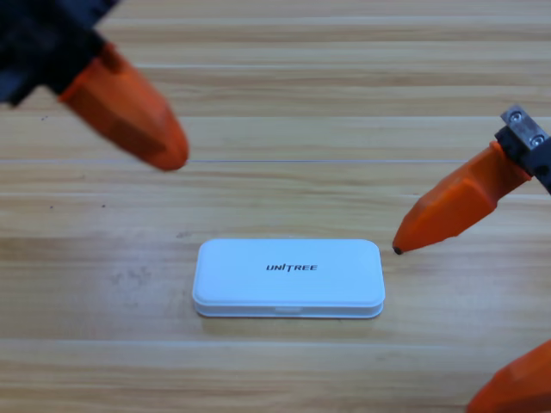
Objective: Clean up eraser and pencils
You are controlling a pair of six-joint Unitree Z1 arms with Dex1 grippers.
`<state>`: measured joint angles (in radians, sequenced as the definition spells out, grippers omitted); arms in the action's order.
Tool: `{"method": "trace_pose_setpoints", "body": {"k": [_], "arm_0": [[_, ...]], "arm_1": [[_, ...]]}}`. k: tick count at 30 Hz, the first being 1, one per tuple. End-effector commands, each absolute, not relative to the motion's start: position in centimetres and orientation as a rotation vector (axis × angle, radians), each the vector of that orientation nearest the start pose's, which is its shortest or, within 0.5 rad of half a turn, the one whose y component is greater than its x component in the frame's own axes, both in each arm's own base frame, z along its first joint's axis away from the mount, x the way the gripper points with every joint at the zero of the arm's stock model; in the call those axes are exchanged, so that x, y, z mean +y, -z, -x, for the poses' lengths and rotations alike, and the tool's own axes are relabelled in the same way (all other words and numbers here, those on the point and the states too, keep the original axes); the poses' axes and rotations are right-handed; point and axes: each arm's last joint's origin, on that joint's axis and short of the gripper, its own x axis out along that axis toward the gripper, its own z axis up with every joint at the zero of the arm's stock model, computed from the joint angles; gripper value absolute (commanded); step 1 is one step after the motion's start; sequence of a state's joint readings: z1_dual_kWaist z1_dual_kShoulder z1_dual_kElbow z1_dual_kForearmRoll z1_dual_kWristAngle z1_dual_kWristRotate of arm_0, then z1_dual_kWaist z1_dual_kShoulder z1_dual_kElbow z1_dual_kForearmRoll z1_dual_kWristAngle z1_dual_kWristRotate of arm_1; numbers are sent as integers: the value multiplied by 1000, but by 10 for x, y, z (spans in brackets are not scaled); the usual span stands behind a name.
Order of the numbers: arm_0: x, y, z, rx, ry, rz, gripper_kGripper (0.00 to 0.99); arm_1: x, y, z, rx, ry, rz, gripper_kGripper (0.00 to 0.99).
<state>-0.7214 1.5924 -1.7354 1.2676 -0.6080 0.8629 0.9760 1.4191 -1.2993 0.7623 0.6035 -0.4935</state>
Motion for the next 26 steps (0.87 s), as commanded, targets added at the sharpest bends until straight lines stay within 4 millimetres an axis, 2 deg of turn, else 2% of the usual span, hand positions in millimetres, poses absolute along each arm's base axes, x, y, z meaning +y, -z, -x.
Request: {"method": "trace_pose_setpoints", "body": {"k": [1, 2, 4, 5, 9, 18, 26], "arm_0": [[-200, -426, -159, 738, 1681, -636, 0], [-200, -421, -159, 757, 1692, -625, 58], [-199, -414, -158, 786, 1691, -623, 790], [-199, -411, -158, 802, 1689, -618, 973], [-199, -397, -158, 846, 1695, -612, 990], [-197, -396, -156, 799, 1690, -614, 990], [-199, -381, -160, 818, 1671, -622, 990]], "arm_1": [[224, -381, -112, 617, -1702, 543, 989], [224, -381, -112, 617, -1702, 543, 989], [224, -381, -112, 618, -1702, 542, 989], [224, -380, -112, 620, -1702, 542, 989], [224, -380, -112, 620, -1702, 542, 989], [224, -379, -112, 621, -1702, 542, 989], [225, -379, -112, 624, -1701, 541, 989]]}}
